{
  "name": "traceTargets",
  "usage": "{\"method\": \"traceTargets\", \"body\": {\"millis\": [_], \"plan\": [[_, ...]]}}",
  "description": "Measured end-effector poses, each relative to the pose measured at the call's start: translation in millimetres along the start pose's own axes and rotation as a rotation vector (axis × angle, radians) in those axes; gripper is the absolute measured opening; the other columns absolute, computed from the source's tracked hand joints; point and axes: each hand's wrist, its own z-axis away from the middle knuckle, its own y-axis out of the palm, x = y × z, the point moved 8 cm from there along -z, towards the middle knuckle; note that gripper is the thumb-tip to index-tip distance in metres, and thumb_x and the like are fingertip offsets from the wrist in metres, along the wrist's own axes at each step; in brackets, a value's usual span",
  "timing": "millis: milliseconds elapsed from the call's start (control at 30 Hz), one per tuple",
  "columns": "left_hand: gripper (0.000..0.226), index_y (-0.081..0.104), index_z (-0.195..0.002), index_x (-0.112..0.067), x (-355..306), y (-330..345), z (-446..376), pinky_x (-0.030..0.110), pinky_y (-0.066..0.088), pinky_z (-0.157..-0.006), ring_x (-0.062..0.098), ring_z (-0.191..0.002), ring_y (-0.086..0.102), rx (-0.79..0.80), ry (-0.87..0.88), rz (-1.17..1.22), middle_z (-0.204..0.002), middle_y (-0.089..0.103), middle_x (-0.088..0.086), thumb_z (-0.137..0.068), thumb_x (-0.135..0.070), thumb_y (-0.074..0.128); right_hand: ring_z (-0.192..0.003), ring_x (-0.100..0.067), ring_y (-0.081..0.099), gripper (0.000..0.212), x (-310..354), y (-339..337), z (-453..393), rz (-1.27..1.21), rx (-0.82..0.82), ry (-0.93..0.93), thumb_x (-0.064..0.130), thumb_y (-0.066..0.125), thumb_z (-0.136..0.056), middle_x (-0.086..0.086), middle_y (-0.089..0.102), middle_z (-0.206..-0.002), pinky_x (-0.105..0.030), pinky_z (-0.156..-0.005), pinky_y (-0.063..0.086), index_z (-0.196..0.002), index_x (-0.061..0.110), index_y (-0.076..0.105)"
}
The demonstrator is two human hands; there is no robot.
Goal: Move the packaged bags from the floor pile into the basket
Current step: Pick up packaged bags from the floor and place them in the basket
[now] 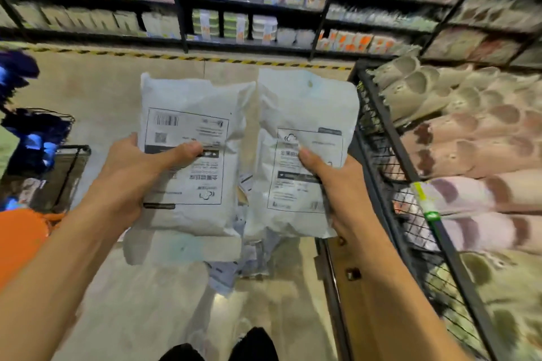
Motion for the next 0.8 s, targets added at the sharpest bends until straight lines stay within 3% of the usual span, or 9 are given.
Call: {"method": "traceTargets", "body": {"millis": [100,233,400,533,800], "plan": [[0.050,0.078,-0.104,-0.018,-55,23,32,0.038,0.062,-0.076,0.023,-0.082,0.080,0.055,0.020,0.001,-0.090,0.082,0.002,-0.059,-0.035,0.089,-0.099,-0.022,0.079,0.030,61,-22,29,-0.005,-0.054,-0.009,0.012,0.077,-0.092,-0.005,0.081,-0.110,-0.036,-0.081,0.065,-0.122,0.010,0.073],[0.036,0.078,-0.103,-0.018,-104,48,53,0.039,0.063,-0.078,0.020,-0.083,0.080,0.144,0.045,-0.028,-0.091,0.082,0.003,-0.071,-0.027,0.090,-0.085,-0.014,0.080,0.019,112,-48,66,0.002,-0.150,-0.059,0.013,0.077,-0.091,0.002,0.083,-0.098,-0.023,-0.064,0.062,-0.110,0.018,0.075],[0.044,0.078,-0.107,-0.021,-135,64,62,0.037,0.063,-0.075,0.016,-0.082,0.080,0.297,0.120,-0.070,-0.090,0.082,-0.003,-0.067,-0.030,0.092,-0.085,-0.012,0.080,0.022,134,-61,125,0.065,-0.347,-0.112,0.026,0.082,-0.087,0.006,0.082,-0.097,-0.028,-0.068,0.065,-0.108,0.025,0.074],[0.052,0.078,-0.107,-0.022,-137,85,84,0.036,0.062,-0.073,0.016,-0.083,0.080,0.511,0.146,-0.111,-0.091,0.082,-0.004,-0.058,-0.036,0.091,-0.093,-0.016,0.079,0.027,128,-69,193,0.038,-0.545,-0.127,0.025,0.082,-0.089,0.004,0.082,-0.102,-0.036,-0.079,0.065,-0.115,0.021,0.075],[0.023,0.078,-0.098,-0.021,-105,140,181,0.028,0.062,-0.058,0.014,-0.074,0.079,0.870,0.114,-0.163,-0.083,0.082,-0.006,-0.077,-0.021,0.088,-0.096,-0.018,0.079,0.022,89,-88,374,-0.047,-0.983,-0.080,0.021,0.081,-0.088,0.004,0.082,-0.102,-0.035,-0.081,0.064,-0.109,0.022,0.077]]}}
